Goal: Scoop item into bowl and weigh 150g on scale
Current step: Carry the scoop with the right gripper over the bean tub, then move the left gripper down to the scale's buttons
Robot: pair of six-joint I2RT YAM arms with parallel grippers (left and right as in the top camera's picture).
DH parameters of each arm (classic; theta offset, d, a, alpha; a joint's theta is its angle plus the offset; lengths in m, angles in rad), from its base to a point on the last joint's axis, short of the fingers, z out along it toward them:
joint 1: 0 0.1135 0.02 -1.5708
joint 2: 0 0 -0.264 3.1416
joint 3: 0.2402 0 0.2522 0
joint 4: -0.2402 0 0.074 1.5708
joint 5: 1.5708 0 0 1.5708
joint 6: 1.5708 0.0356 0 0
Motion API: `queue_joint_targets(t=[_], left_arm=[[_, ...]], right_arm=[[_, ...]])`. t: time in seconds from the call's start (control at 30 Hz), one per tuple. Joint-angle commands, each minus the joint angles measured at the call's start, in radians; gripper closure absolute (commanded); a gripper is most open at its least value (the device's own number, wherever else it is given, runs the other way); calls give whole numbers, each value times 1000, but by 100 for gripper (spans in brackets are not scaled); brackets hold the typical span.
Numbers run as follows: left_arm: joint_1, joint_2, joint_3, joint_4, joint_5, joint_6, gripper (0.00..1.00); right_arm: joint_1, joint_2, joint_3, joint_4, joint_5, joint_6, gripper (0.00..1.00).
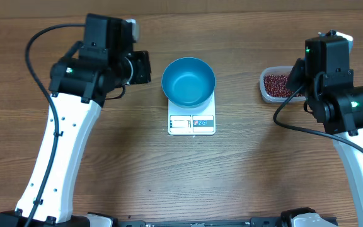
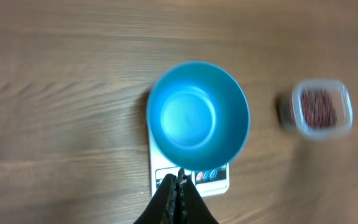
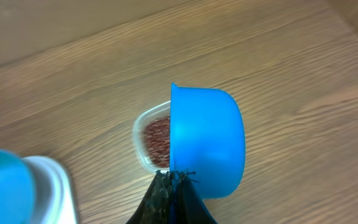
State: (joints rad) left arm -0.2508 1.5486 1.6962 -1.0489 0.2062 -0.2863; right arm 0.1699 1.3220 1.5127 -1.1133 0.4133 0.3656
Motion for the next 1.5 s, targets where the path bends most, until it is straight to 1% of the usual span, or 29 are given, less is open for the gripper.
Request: queue_joint_targets(t=[0.0,0.17,0.23,0.3,0.43,0.53,0.7,0.73,0.8,0.9,1.13,1.23,1.47], left_arm=[[-48,0,18,-6,46,243,95],[-127,1,14,-29,46,449,96],[-166,1,9,-42,46,557,96],[-198,2,6,-43,45,602,96],[-251,32,6,-39,43,605,96],[-286,92,6,-40,7,604,96],[-372,227,6,-32,-128,606,96],[-410,270,6,-23,-175,625,96],[-448,306,6,-10,-205,654,96],[-496,349,6,25,-253,657,96],[-535,422,4,75,-304,644,96],[-536,438,-17,90,-351,594,96],[-541,438,-97,135,-356,471,96]], right_arm=[[-4,-3,24,2,87,-8,96],[-4,-3,24,0,83,-8,96],[-4,-3,24,0,76,-5,96],[-4,-3,24,0,64,-4,96],[-4,-3,24,0,64,-4,96],[-4,-3,24,0,63,1,96],[-4,-3,24,0,63,0,96],[-4,-3,24,0,63,0,96],[-4,-3,24,0,63,0,96],[-4,-3,24,0,57,0,96],[-4,-3,24,0,57,4,96],[-4,-2,24,1,57,4,96],[-4,-2,24,5,57,4,96]])
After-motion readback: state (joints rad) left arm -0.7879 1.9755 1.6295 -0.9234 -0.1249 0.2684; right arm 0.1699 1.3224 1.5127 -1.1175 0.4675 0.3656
